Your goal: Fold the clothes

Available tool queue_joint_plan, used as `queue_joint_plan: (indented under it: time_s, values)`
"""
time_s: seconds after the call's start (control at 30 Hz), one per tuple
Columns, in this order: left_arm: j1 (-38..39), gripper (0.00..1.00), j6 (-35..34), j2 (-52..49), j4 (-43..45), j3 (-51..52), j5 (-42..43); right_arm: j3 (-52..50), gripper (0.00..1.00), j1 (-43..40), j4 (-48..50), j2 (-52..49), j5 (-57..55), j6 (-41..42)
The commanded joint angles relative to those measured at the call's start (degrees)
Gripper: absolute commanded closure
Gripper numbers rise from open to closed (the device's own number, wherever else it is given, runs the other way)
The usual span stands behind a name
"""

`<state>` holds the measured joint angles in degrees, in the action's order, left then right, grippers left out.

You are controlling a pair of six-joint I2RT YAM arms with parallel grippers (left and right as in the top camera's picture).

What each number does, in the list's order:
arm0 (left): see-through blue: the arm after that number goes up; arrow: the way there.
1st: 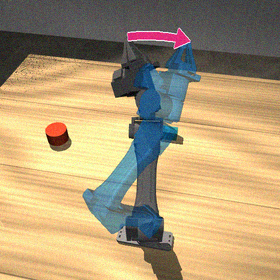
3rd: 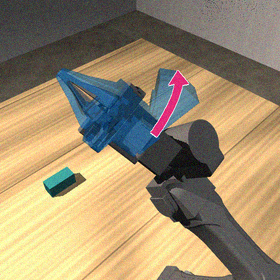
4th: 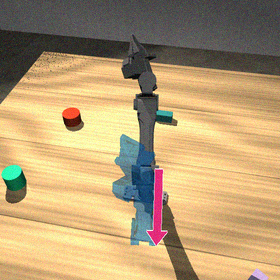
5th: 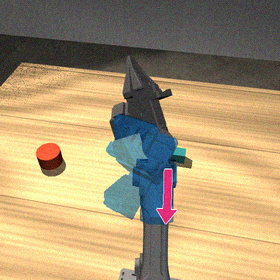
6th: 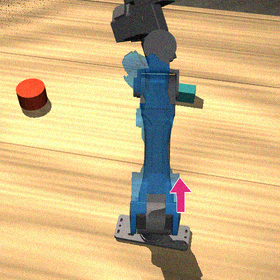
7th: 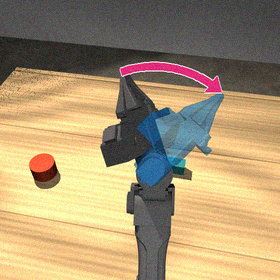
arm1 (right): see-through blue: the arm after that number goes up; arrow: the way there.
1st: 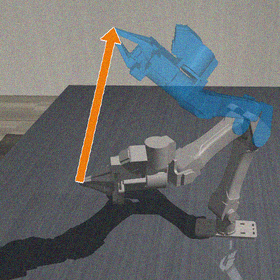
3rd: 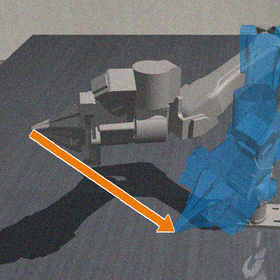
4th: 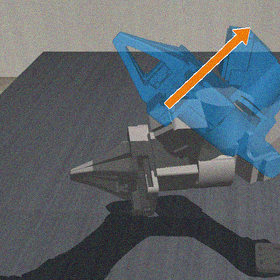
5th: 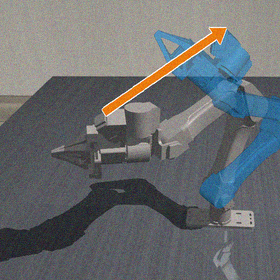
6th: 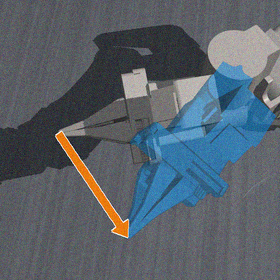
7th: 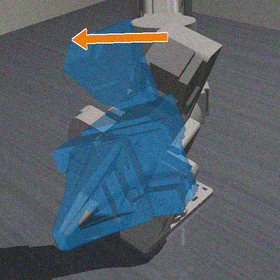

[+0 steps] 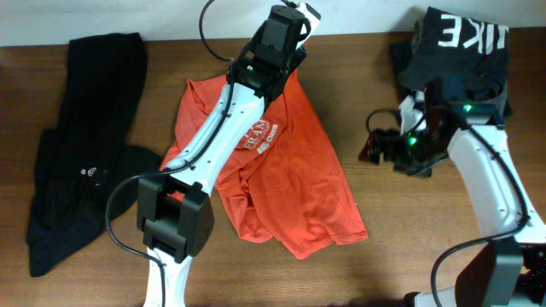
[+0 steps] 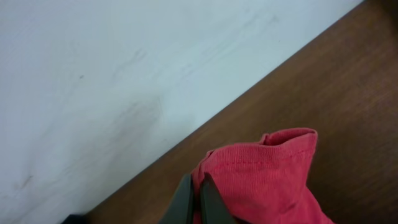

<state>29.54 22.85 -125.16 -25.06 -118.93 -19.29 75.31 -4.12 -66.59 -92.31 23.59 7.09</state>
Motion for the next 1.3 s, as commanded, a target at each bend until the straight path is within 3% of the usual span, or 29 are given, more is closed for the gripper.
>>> queue_joint_plan:
  time_s: [0.0,0.2,0.7,0.8,1.07,1.27]
  values:
    - [-0.98,0.99,-0.98,0.22,0.02,-0.39,-1.51,-5.57,0.1,0.74,-0.44,0.0,1.16,0.15]
    - [-2.43,0.99,-2.69,0.22,-0.15,-0.39,-0.26,-13.73,0.27,2.14,1.64,0.02,-3.98,6.62]
    - [-4.59,0.99,-4.2,0.22,-0.74,-0.37,4.35,-21.11,0.26,18.45,8.07,0.0,-24.52,24.02]
    - [-4.59,0.99,-4.2,0.22,-0.72,-0.37,4.35,-22.21,0.27,18.73,11.08,0.0,-24.94,24.76]
    - [-4.59,0.99,-4.17,0.22,-0.85,-0.37,4.33,-26.01,0.45,18.73,16.13,0.0,-22.27,24.7]
    - [-4.59,0.99,-4.2,0.22,-1.2,-0.37,4.33,-29.4,0.53,18.73,19.74,0.0,-20.11,24.7]
